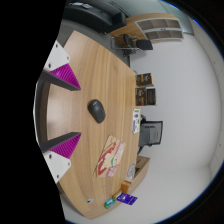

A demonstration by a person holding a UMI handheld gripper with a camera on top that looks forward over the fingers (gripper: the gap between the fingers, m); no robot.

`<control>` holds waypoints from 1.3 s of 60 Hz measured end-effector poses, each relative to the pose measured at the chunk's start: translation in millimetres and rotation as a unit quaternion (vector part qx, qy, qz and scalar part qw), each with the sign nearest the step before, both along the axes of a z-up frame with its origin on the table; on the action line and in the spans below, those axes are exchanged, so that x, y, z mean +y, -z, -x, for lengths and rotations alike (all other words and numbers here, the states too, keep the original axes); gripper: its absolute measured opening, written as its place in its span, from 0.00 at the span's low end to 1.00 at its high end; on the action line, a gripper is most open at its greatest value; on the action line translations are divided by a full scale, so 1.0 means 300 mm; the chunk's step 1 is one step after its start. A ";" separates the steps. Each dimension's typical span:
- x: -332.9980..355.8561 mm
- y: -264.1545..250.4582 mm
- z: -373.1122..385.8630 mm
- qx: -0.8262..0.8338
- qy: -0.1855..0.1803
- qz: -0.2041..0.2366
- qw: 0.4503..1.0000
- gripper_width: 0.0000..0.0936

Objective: Arrange mouse

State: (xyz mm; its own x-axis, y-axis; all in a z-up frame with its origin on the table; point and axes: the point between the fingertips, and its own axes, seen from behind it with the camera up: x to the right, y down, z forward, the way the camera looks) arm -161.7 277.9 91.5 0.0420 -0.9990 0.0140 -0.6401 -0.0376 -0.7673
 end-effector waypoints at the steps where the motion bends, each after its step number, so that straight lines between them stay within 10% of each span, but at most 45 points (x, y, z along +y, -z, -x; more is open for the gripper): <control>1: 0.006 0.006 -0.008 -0.001 -0.001 0.000 1.000 0.93; 78: 0.081 0.342 -0.576 0.006 0.007 0.020 1.000 0.94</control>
